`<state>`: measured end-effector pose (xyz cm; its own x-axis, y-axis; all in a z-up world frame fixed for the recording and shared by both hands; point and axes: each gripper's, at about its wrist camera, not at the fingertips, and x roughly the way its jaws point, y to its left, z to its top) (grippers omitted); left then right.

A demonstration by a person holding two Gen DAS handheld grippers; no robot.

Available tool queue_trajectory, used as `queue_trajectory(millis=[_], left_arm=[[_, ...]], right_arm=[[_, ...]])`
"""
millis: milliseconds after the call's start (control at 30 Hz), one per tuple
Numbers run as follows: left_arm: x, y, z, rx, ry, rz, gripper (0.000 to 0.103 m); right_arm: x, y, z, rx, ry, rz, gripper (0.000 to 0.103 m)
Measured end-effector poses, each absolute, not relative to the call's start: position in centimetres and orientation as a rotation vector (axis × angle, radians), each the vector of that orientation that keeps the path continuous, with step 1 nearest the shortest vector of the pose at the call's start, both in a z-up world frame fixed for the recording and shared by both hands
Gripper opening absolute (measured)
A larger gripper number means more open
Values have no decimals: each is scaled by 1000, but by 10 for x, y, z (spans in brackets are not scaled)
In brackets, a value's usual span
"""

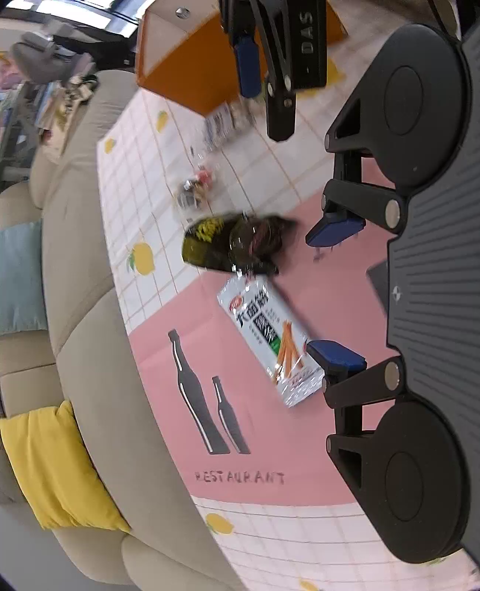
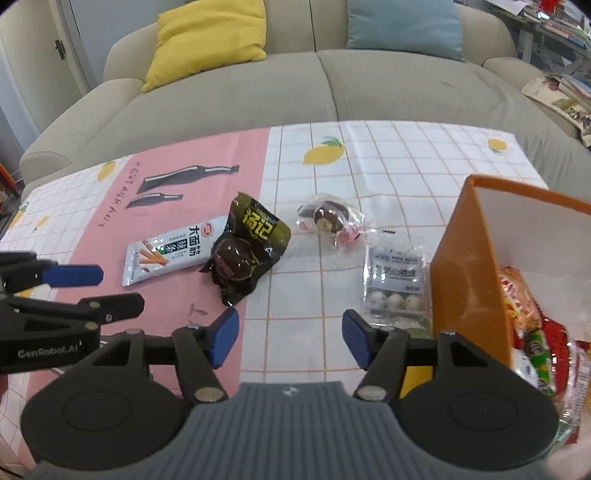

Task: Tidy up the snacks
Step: 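Grasp the white spicy-strip packet with the left gripper while the right grasps the dark jerky bag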

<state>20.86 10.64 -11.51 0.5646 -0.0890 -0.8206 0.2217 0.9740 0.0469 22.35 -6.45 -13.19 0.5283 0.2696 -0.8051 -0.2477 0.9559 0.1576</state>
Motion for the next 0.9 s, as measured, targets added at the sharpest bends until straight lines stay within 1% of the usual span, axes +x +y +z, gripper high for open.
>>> queue_trajectory(millis=[133,167,200,333,667,733,833,900], left_arm=[[229,111,-124,203,965,-211,72],[233,112,-126,220,964,-220,76],[238,114,-128,236,963,-225,77],[257,123,-141,246,978,-210,77],[273,134,-161,283,978,-236,79],[277,133,-165,300,972,-255,82],[284,133,-170,305,974,-277,82],[287,133,-173,307,968,-282,88]], right_arm=[[238,-55,-141,56,977,315,66],[242,-50,-143,59,977,319,68],[246,-46,-144,58,977,322,69],[265,-26,-150,64,973,325,71],[308,3,-172,97,1027,263,72],[312,4,-175,101,1035,260,72],[316,5,-181,107,1055,261,64],[315,5,-183,116,1054,274,61]])
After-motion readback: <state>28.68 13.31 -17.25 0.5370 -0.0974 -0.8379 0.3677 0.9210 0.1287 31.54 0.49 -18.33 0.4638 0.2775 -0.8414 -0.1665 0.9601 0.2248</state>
